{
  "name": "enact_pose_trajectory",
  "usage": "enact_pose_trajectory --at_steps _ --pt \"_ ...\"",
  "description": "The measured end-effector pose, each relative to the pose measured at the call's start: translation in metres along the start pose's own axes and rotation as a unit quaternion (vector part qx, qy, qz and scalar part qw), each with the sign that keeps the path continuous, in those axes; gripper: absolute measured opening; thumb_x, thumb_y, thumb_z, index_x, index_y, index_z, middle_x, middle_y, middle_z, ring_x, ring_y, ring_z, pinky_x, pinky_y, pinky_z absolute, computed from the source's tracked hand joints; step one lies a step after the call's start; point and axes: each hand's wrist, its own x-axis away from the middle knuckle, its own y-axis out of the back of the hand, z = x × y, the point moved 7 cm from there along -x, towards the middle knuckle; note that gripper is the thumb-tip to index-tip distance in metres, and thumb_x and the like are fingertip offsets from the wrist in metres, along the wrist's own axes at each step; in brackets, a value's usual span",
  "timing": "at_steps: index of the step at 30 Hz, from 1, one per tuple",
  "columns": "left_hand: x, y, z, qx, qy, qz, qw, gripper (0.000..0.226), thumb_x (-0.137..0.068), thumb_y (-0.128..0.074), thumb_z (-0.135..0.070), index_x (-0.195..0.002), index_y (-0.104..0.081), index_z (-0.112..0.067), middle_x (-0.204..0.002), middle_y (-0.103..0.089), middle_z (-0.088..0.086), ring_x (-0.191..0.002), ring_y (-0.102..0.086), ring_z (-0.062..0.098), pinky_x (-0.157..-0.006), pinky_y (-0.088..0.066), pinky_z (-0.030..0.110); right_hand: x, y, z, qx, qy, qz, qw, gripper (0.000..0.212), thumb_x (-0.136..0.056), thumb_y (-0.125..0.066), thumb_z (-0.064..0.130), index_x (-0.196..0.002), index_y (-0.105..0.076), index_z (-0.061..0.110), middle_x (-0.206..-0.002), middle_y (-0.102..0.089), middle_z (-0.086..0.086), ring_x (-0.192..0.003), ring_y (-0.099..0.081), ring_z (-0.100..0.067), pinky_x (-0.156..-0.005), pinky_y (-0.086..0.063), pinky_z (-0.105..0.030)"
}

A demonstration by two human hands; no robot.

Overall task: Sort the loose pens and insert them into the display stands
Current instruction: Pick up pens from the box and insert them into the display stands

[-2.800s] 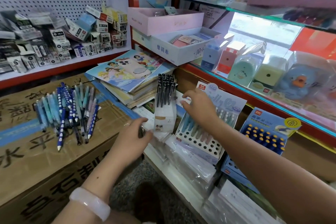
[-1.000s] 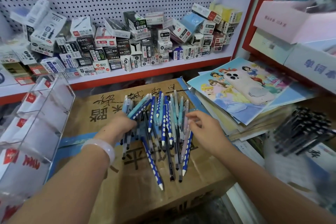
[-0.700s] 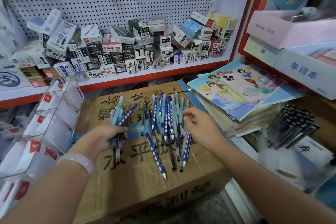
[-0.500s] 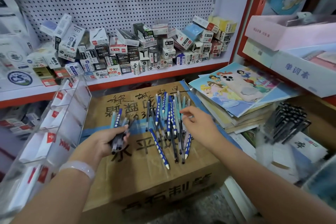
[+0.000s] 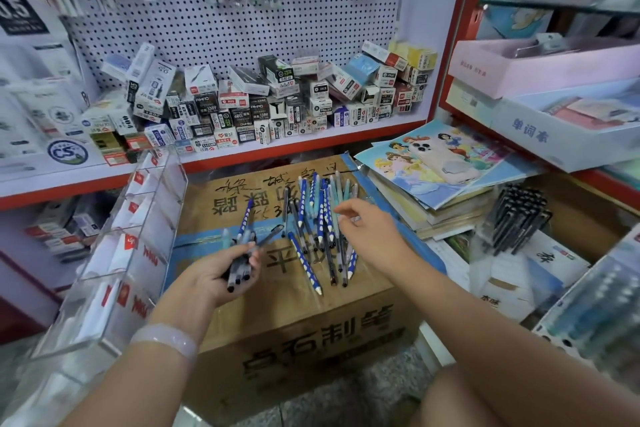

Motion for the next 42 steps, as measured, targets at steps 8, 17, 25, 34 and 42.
enact_pose_trajectory --at_steps 8,17,25,34,42 --pt "0.039 -0.021 0.031 -0.013 -0.008 -0.003 1.0 0.019 -0.095 -0.043 -0.003 -0.084 -0.054 0.008 -0.048 -0.054 0.012 -0.031 -0.05 0.013 -0.035 -0.043 0.015 0.02 0.004 0.007 0.021 0.013 0.001 1.0 0.027 -0.097 -0.045 0.018 -0.121 -0.056 0.018 -0.122 -0.058 0.003 -0.099 -0.047 -0.005 -0.084 -0.036 -0.018" --pt "0.096 -0.071 0.045 -0.171 -0.089 0.07 0.979 0.008 -0.089 -0.049 0.004 -0.094 -0.055 0.005 -0.057 -0.064 0.012 -0.04 -0.054 0.013 -0.039 -0.047 0.017 0.044 0.004 -0.015 -0.203 -0.151 0.034 0.967 0.031 -0.1 -0.04 0.024 -0.121 -0.054 0.006 -0.082 -0.061 -0.006 -0.067 -0.056 -0.015 -0.059 -0.05 -0.022" --pt "0.109 -0.112 0.074 -0.252 -0.079 0.11 0.958 0.009 -0.088 -0.051 0.006 -0.088 -0.058 0.002 -0.061 -0.064 0.011 -0.043 -0.054 0.013 -0.04 -0.046 0.018 0.053 0.044 -0.027 -0.386 -0.185 -0.029 0.903 0.025 -0.099 -0.045 0.021 -0.082 -0.057 0.007 -0.066 -0.056 -0.005 -0.056 -0.052 -0.012 -0.048 -0.045 -0.018" --pt "0.066 -0.151 0.098 -0.159 -0.083 0.089 0.98 0.013 -0.094 -0.048 -0.008 -0.09 -0.056 0.002 -0.051 -0.062 0.007 -0.037 -0.051 0.012 -0.038 -0.044 0.016 0.075 0.228 -0.086 -0.305 -0.119 -0.251 0.911 0.014 -0.099 -0.039 0.006 -0.095 -0.05 -0.002 -0.069 -0.053 -0.013 -0.04 -0.056 -0.006 -0.042 -0.047 -0.014" --pt "0.052 -0.218 0.141 -0.211 -0.142 0.105 0.961 0.017 -0.095 -0.049 -0.012 -0.088 -0.055 0.002 -0.059 -0.056 0.008 -0.036 -0.05 0.01 -0.038 -0.044 0.017 0.078 0.269 -0.136 0.007 -0.123 -0.292 0.948 0.014 -0.098 -0.043 0.015 -0.098 -0.053 0.005 -0.083 -0.065 -0.01 -0.07 -0.069 -0.019 -0.076 -0.057 -0.039"
